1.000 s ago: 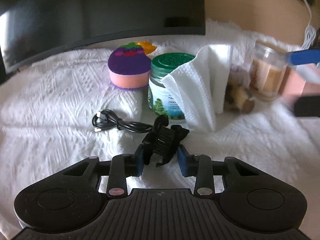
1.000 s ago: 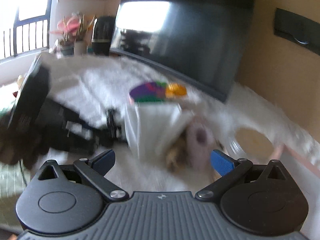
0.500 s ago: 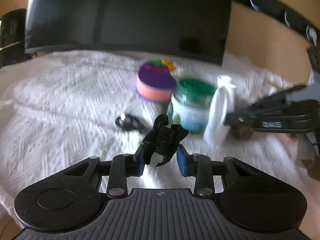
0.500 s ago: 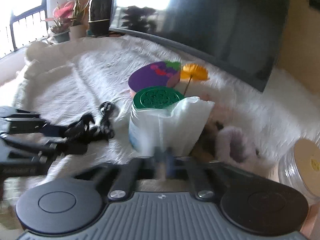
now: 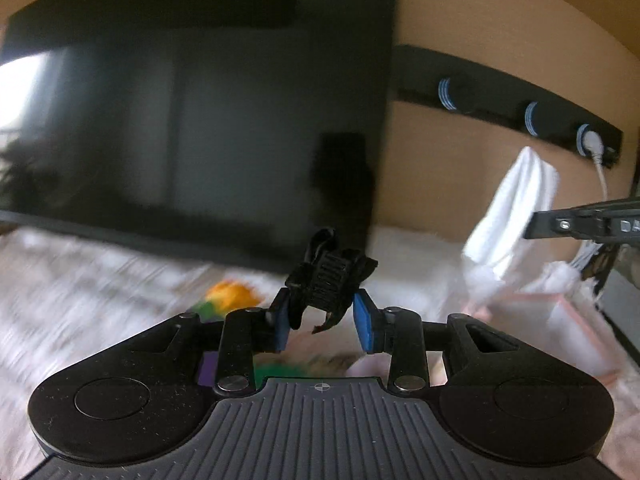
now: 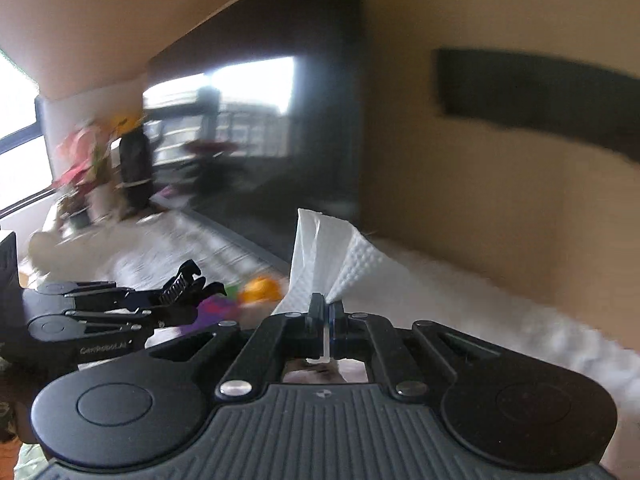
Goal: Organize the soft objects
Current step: 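Carry the clip with the left tool into the pink box and release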
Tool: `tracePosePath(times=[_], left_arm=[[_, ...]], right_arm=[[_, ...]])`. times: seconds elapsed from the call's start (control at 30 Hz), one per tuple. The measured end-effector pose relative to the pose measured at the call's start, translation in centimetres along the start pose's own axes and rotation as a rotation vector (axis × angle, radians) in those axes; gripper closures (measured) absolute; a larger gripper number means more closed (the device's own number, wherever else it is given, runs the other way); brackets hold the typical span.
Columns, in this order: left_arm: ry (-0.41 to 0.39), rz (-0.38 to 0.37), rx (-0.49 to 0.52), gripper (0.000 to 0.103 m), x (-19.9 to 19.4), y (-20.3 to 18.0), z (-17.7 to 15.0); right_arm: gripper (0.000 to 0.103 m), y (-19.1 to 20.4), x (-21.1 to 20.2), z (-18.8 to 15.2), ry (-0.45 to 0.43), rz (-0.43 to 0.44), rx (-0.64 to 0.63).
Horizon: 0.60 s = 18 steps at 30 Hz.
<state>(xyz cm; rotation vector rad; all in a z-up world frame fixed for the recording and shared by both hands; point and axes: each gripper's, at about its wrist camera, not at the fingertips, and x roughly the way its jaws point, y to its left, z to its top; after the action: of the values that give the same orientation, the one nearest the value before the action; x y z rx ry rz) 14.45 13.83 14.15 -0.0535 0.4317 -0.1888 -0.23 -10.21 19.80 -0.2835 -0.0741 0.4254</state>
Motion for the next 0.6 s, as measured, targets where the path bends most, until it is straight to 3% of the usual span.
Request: tracePosePath(times=[0.1,0.33,0.5,0.6], left_arm=[[0.027,-0.079,0.005,0.066,2.8,-3.1,1.4],[0.117,-0.285,0.037,0.066,6.9,-11.4,2.4],[0.204,-0.366,0.104,0.065,9.4,-16.5,1.8],[0.267,-0.375,0.164,0.065,11.0,-19.5,1.2]], right_arm=[[0.101,-2.9,-2.1,-0.4,-0.008,-0.083,0.041],[0.101,-9.1,-3.2,-4.9,0.101,-0.223,0.181],[0.1,-11.3,-2.1,-10.6,0.195,-0.266,0.301],[0.099,-11.9,-1.8,-13.3,0.206,-0.289,0.339]])
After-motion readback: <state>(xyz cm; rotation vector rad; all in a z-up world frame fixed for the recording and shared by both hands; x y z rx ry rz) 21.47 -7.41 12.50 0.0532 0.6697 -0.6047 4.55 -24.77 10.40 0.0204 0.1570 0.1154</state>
